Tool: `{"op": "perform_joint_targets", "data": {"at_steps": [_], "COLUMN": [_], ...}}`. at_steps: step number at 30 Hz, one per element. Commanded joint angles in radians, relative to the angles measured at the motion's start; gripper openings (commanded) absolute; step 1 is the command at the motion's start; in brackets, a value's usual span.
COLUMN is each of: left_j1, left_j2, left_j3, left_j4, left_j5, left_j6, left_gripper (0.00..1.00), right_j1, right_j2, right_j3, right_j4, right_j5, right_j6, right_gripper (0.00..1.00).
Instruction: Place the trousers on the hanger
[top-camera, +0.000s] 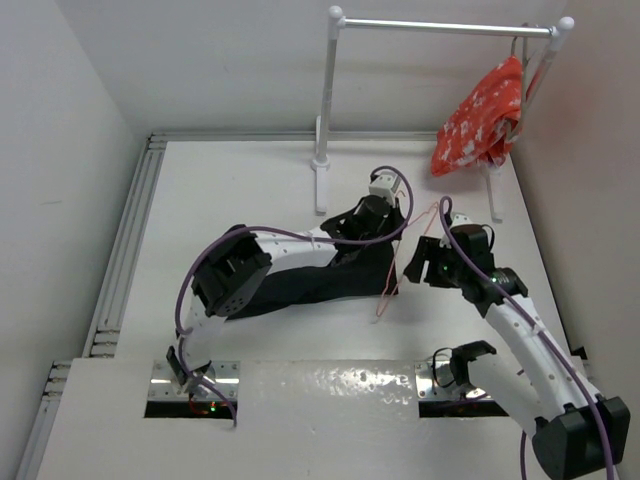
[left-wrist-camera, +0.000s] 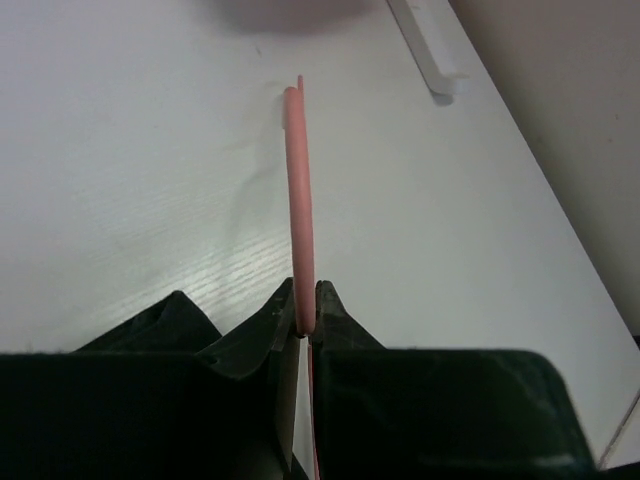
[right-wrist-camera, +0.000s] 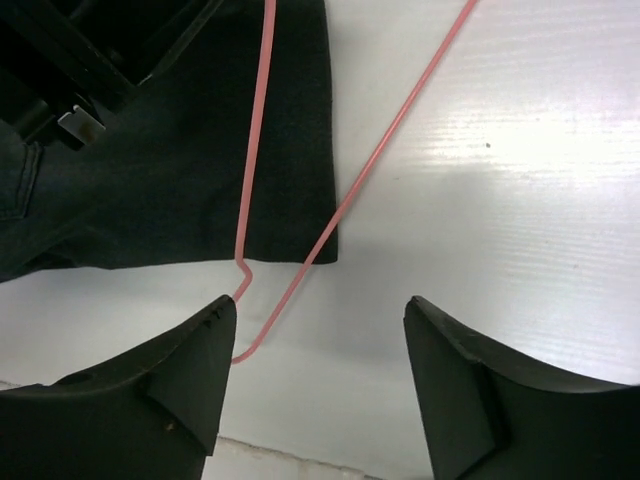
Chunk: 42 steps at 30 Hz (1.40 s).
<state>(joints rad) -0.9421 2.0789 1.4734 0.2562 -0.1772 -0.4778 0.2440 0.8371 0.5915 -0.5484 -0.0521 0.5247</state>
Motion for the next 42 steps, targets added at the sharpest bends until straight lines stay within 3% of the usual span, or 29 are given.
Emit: {"op": "perform_joint_targets", "data": {"at_steps": [1,2,3,6,11,19,22,23,25,32,38,42], "left_j1": [-0.012,-0.021,-0.029,-0.064,-0.095,-0.112,-0.112,-0.113,-0.113,-0.113,-0.113,-0.112], "left_j2": [-0.048,-0.065,-0.074,-0.123,-0.157,-0.14,-0.135,-0.134,-0.129,-0.105,-0.099,-0.1], "left_j3": [-0.036,-0.079,-0.105,-0.206,-0.306,-0.355,-0.372,-0.372,-0.374,-0.367,-0.369,-0.372], "left_j4": [0.11,0.126,0.156,0.195,0.252,0.23,0.248,0.245,0.256,0.262,0.27,0.261], "left_j5": [-0.034,-0.075,-0.1,-0.252,-0.401,-0.511,-0.528,-0.531,-0.532,-0.509,-0.499,-0.504], "left_j6": [-0.088,-0.106,-0.117,-0.175,-0.275,-0.424,-0.423,-0.42,-0.421,-0.398,-0.389,-0.389], "left_gripper": [0.0,0.0,0.0,0.0,0.0,0.0,0.0,0.0,0.0,0.0,0.0,0.0], "right_j1": [0.001,0.0,0.0,0.0,-0.002,-0.02,-0.023,-0.025,-0.026,-0.038,-0.038,-0.038], "right_j2": [-0.026,-0.044,-0.055,-0.047,0.039,0.233,0.272,0.28,0.347,0.545,0.637,0.675], "right_j3": [0.024,0.018,0.016,-0.015,-0.068,-0.099,-0.122,-0.125,-0.092,-0.039,-0.03,-0.041], "right_j4": [-0.022,-0.013,-0.01,0.039,0.191,0.387,0.473,0.488,0.499,0.582,0.631,0.66], "right_j5": [0.018,0.026,0.043,0.044,0.028,-0.214,-0.218,-0.212,-0.209,-0.201,-0.206,-0.206], "right_j6": [0.009,0.014,0.015,0.024,0.06,0.055,0.07,0.072,0.064,0.08,0.092,0.104], "right_gripper": [0.66,0.55,0.29,0.0,0.0,0.0,0.2,0.31,0.4,0.4,0.34,0.35]}}
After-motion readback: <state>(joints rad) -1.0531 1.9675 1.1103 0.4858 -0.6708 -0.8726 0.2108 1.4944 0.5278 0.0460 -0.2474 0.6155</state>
